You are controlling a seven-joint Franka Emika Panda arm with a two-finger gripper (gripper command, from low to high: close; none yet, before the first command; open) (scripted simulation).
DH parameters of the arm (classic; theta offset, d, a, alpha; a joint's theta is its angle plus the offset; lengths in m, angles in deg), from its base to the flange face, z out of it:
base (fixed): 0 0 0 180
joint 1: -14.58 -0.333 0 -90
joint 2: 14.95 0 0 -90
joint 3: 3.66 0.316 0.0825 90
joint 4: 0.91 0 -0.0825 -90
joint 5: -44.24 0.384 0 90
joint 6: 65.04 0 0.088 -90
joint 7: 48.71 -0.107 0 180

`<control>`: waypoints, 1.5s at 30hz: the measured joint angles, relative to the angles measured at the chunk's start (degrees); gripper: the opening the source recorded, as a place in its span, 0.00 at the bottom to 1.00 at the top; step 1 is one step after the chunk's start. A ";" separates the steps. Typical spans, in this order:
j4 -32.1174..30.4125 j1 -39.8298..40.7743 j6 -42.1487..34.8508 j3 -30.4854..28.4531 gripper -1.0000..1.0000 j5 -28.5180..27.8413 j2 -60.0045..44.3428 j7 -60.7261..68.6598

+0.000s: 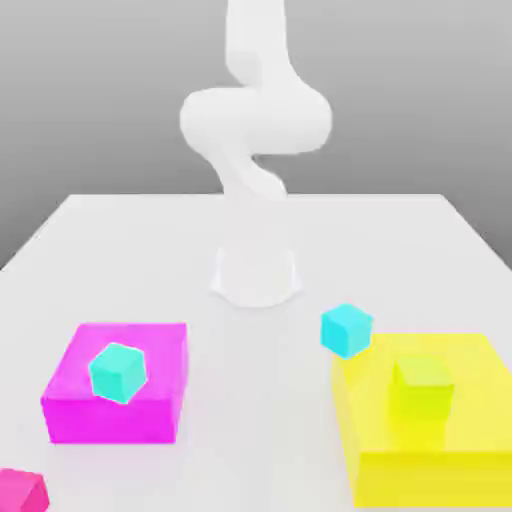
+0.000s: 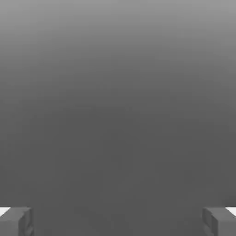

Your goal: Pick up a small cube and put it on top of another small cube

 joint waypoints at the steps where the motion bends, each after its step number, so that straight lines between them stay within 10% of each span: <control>1: 0.30 -0.32 0.39 -1.10 0.50 0.60 -2.25 0.96; 17: 4.66 -0.70 6.23 -14.23 0.50 12.65 -35.69 17.34; 36: 9.95 10.13 18.16 -15.21 0.50 18.23 -72.91 29.60; 37: 10.41 10.89 19.52 -14.30 0.00 19.08 -74.77 30.21; 45: 10.13 10.46 18.66 -14.87 0.00 18.57 -73.70 29.88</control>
